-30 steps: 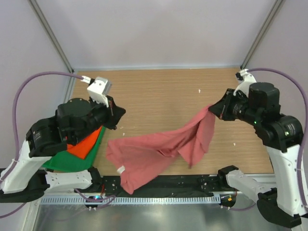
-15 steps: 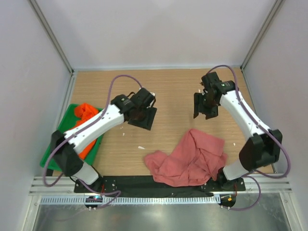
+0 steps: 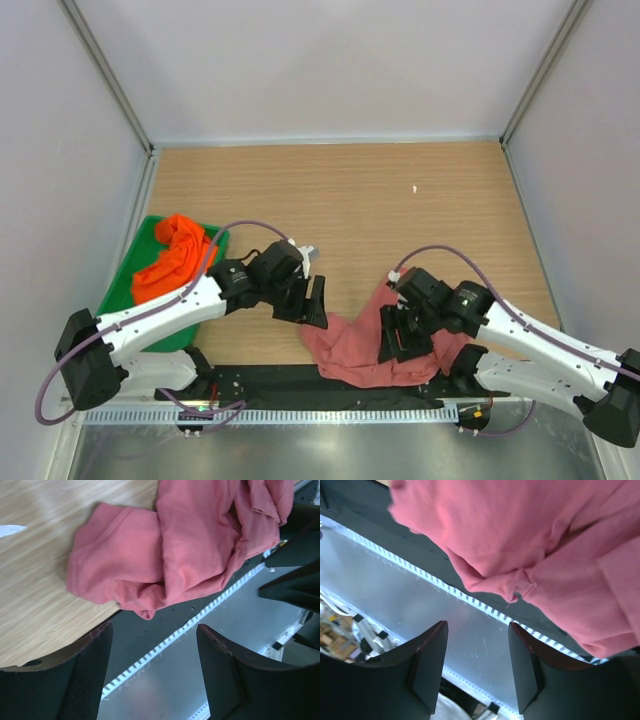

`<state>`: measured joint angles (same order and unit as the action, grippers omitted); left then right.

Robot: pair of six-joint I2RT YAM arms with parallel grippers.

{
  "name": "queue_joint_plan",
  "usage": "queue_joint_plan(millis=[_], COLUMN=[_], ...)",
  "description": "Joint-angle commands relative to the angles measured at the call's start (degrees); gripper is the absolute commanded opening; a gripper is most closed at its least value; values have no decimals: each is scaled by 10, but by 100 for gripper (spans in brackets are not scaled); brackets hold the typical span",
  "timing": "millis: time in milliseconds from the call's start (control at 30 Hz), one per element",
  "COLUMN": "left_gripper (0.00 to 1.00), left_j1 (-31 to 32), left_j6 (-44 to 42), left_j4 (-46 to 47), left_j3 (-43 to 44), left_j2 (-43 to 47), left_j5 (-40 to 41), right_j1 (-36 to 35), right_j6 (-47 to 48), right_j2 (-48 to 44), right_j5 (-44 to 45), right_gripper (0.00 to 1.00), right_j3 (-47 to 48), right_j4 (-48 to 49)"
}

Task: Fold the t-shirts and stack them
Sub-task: Flatten the tshirt out

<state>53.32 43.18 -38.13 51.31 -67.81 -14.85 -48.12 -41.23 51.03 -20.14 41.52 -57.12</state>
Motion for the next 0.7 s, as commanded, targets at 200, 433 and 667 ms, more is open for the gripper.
queue_joint_plan(millis=[200, 433, 667], left_gripper=[70, 61, 13], left_j1=[85, 121, 122], left_j6=[12, 9, 6], left_j4=[106, 52, 48], left_j3=[65, 118, 125], left_j2=[-133, -258, -298], left_j5=[-22, 22, -4], right_j1=[-61, -61, -61], right_j6=[-185, -214, -220], right_j2=[-36, -54, -73], right_j5=[56, 80, 97], right_gripper=[50, 46, 17], right_j3=[-106, -137, -137], right_j4=[100, 136, 134])
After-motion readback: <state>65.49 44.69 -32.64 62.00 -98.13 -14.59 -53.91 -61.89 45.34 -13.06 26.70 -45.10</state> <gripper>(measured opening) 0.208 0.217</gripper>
